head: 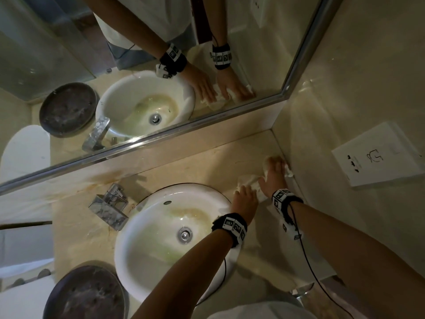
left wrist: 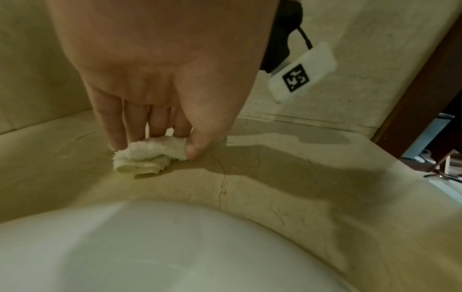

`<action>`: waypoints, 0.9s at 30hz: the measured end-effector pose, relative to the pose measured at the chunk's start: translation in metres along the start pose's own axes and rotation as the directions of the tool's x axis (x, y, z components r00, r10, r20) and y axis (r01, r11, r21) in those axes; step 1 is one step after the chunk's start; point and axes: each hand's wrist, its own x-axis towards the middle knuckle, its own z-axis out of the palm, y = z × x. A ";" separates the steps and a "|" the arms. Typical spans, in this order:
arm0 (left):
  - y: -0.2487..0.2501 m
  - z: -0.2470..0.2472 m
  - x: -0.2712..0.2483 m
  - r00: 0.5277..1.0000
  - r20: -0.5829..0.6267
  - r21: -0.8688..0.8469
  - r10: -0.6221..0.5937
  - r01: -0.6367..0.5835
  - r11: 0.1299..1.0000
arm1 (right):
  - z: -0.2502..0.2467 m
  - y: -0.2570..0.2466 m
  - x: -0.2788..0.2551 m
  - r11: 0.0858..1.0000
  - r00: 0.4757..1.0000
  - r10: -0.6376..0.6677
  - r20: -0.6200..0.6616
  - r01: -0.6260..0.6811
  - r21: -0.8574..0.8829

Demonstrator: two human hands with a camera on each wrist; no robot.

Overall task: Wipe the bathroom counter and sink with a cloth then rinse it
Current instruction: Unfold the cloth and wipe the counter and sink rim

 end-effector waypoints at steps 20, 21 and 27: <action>-0.077 -0.007 -0.006 0.980 0.058 -0.042 -0.189 0.191 0.981 | 0.025 -0.063 -0.002 0.959 0.934 -0.247 0.257 0.274 -0.075; -0.081 -0.007 -0.007 0.977 0.053 -0.050 -0.206 0.208 0.977 | 0.026 -0.065 -0.004 0.957 0.930 -0.247 0.274 0.279 -0.082; -0.118 -0.007 -0.014 0.949 0.059 -0.080 -0.310 0.314 0.946 | 0.039 -0.086 -0.014 0.960 0.928 -0.245 0.282 0.272 -0.062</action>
